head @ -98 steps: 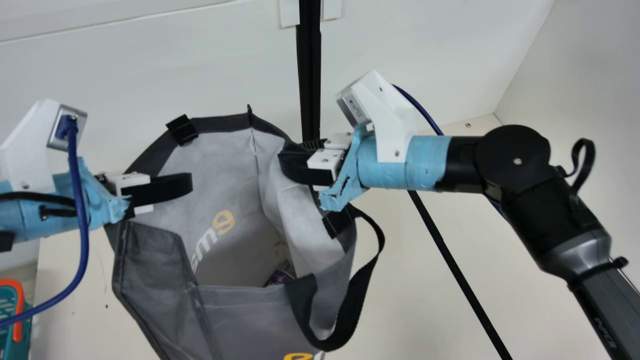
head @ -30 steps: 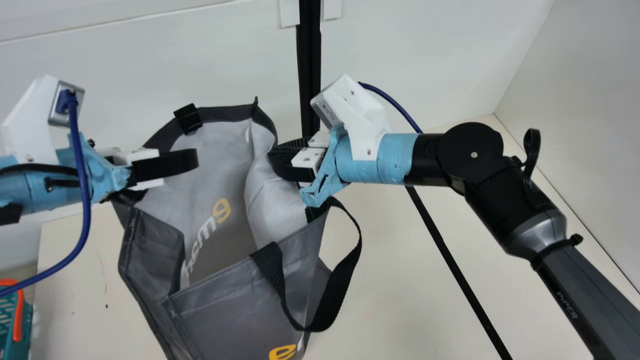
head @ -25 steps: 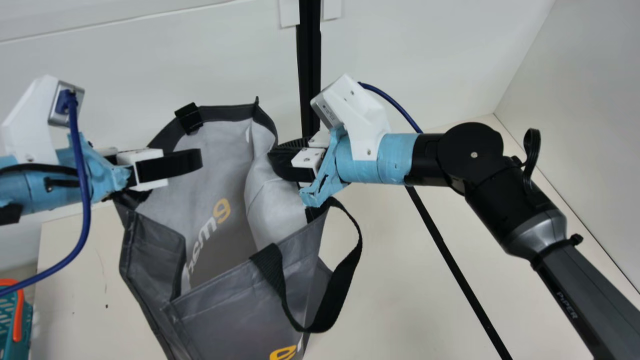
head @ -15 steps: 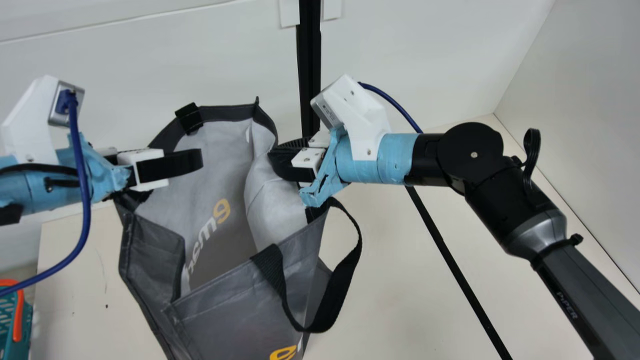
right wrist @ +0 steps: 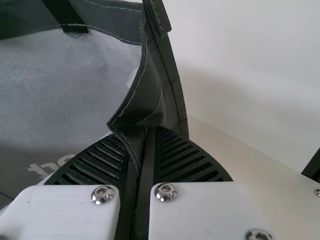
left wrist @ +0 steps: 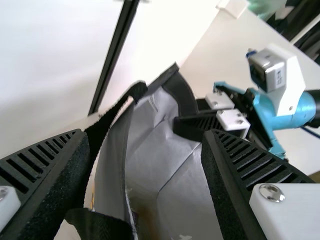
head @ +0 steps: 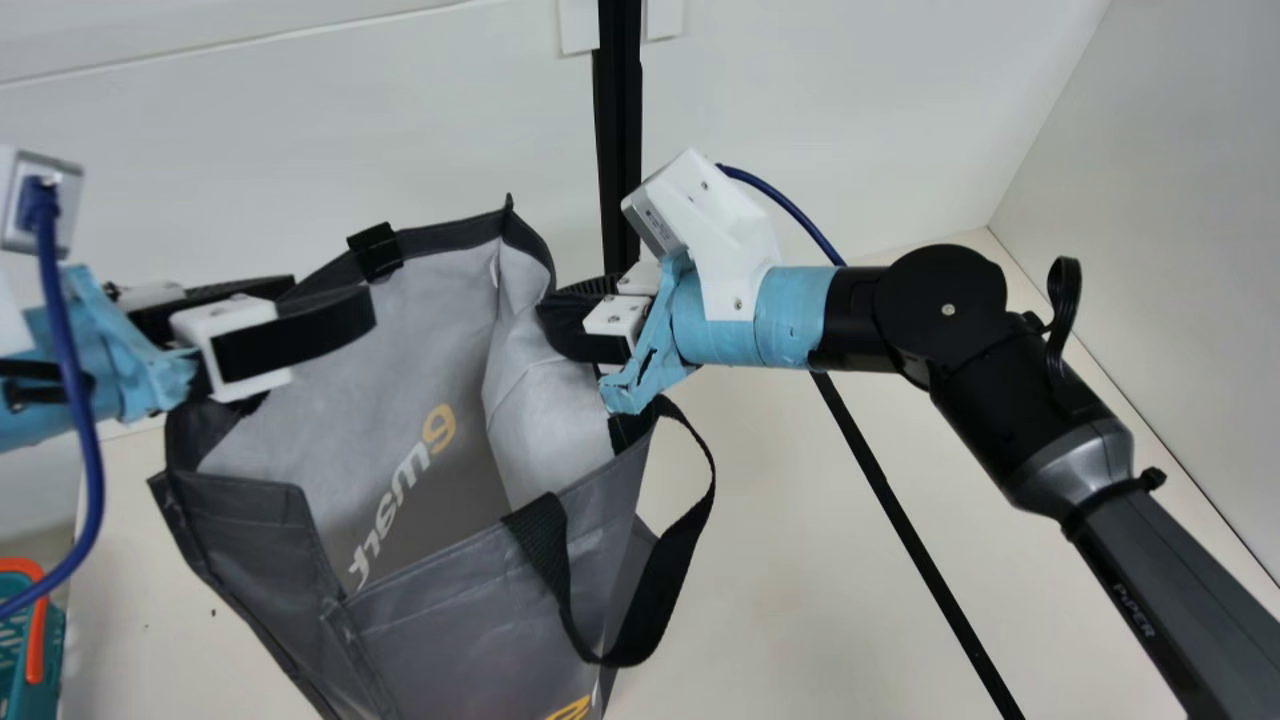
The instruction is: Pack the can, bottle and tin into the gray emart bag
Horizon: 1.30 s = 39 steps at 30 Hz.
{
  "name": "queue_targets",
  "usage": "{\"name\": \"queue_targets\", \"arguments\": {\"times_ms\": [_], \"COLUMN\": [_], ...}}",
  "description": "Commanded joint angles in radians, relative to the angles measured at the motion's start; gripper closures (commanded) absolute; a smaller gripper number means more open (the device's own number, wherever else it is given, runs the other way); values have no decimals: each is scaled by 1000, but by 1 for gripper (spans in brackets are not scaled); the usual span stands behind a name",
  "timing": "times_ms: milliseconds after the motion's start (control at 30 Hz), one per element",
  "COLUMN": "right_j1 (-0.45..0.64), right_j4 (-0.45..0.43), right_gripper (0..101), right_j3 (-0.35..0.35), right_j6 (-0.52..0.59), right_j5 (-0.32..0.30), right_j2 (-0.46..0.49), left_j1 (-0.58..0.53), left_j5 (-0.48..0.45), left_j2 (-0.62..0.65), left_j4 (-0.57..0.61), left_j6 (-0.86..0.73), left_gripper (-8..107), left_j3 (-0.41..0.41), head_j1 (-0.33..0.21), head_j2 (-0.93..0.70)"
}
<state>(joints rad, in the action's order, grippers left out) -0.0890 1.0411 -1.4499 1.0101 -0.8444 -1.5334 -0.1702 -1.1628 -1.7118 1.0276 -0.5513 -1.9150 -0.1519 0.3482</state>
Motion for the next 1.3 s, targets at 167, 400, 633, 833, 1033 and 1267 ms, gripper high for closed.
{"name": "queue_targets", "arguments": {"times_ms": [167, 400, 633, 833, 1033, 1267], "right_j1": [0, 0, 0, 0, 0, 0], "right_j4": [0, 0, 0, 0, 0, 0], "right_gripper": [101, 101, 101, 101, 101, 101], "right_j3": [0, 0, 0, 0, 0, 0], "right_j6": [0, 0, 0, 0, 0, 0], "right_j5": [0, 0, 0, 0, 0, 0], "right_j2": [0, 0, 0, 0, 0, 0], "left_j1": [28, 63, 94, 121, 141, 147], "left_j5": [14, 59, 129, 196, 248, 290], "left_j2": [46, 106, 176, 246, 316, 392], "left_j4": [22, -27, -122, -224, -346, -529], "left_j6": [-21, -11, 36, 103, 188, 310], "left_gripper": [9, 9, 9, 9, 9, 9], "left_j3": [12, 50, 116, 192, 271, 354], "head_j1": [-23, -23, -23, -23, -23, -23], "head_j2": [1, 1, 1, 1, 1, 1]}}
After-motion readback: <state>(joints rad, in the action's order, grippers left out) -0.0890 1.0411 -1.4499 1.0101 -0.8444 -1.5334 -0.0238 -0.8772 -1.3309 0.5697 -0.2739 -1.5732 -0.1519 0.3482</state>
